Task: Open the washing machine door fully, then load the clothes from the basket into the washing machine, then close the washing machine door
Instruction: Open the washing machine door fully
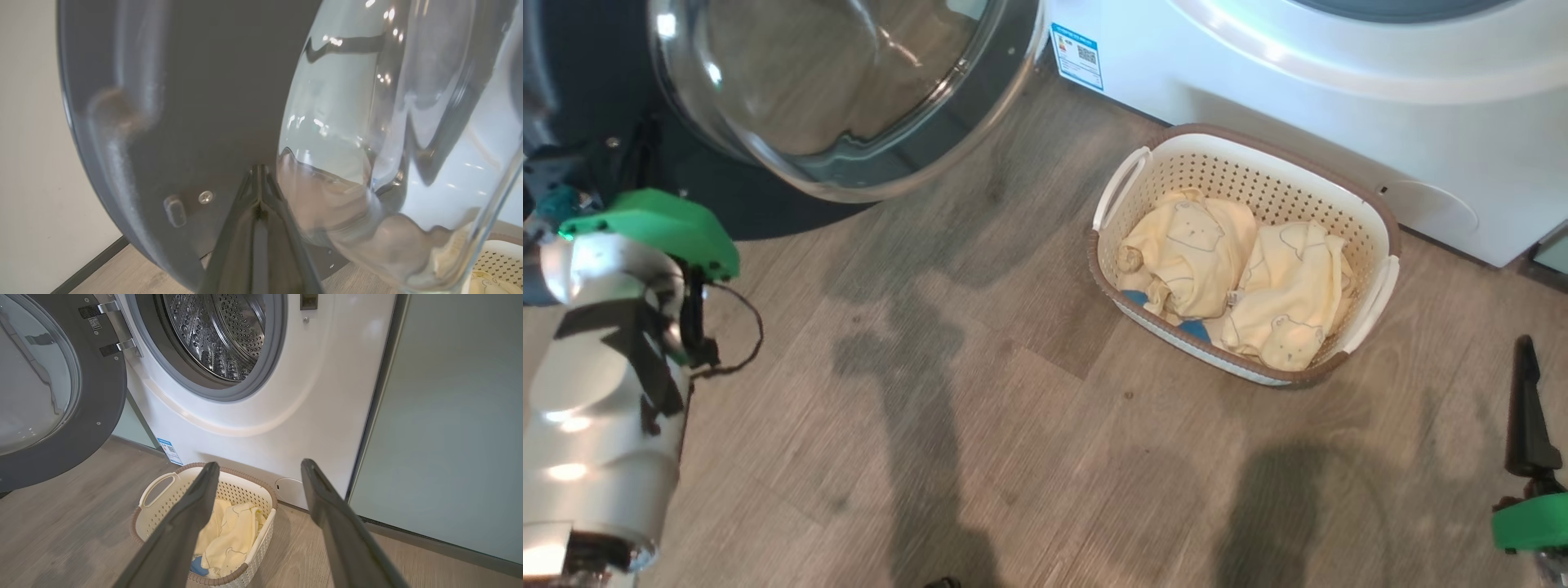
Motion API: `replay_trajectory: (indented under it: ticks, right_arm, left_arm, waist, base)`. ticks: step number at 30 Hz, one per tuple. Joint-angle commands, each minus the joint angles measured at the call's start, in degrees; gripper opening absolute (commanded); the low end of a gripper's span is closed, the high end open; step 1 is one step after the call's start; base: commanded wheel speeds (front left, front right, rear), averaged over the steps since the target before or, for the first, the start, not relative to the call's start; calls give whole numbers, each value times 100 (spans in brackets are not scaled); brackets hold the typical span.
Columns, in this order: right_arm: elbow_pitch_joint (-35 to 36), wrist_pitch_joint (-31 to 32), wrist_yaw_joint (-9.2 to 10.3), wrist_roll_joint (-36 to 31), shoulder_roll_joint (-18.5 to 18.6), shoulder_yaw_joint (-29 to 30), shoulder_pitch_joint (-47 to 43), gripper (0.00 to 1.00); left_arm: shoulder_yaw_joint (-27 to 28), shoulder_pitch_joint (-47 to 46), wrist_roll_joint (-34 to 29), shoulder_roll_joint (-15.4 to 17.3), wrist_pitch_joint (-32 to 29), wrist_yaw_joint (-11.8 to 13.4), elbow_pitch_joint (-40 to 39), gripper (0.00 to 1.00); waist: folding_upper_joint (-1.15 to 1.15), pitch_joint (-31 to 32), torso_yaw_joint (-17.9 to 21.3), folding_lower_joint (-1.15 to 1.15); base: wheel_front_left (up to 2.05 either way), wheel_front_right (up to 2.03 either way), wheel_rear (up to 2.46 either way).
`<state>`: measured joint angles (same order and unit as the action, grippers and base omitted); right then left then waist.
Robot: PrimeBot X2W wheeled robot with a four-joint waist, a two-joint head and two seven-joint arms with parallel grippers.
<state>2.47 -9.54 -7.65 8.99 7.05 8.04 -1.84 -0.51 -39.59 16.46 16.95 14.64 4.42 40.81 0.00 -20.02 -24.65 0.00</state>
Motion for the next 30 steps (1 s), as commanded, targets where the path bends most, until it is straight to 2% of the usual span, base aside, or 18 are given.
replay_trajectory:
  ticks: [1, 8, 19, 30]
  right_arm:
    - [204, 18, 16, -3, 128, -133, 156, 100]
    - [163, -14, 16, 2, 131, -126, 219, 100]
    - [46, -96, 16, -10, 41, -55, 203, 100]
    - [-130, -319, 16, 33, -137, -64, 183, 100]
  left_arm:
    - [292, -297, -51, 310, 35, 2, -39, 0]
    - [589, -474, -156, 280, 36, -75, 215, 0]
    - [981, -98, -407, 97, 36, -170, -160, 0]
    - [1343, 941, -665, -338, 36, -155, -1421, 0]
  waist:
    - [0, -19, 22, 0]
    - [0, -77, 92, 0]
    - [0, 41, 64, 0]
    - [0, 377, 91, 0]
  base:
    - [0, 0, 0]
    - [0, 0, 0]
    - [0, 0, 0]
    - [0, 0, 0]
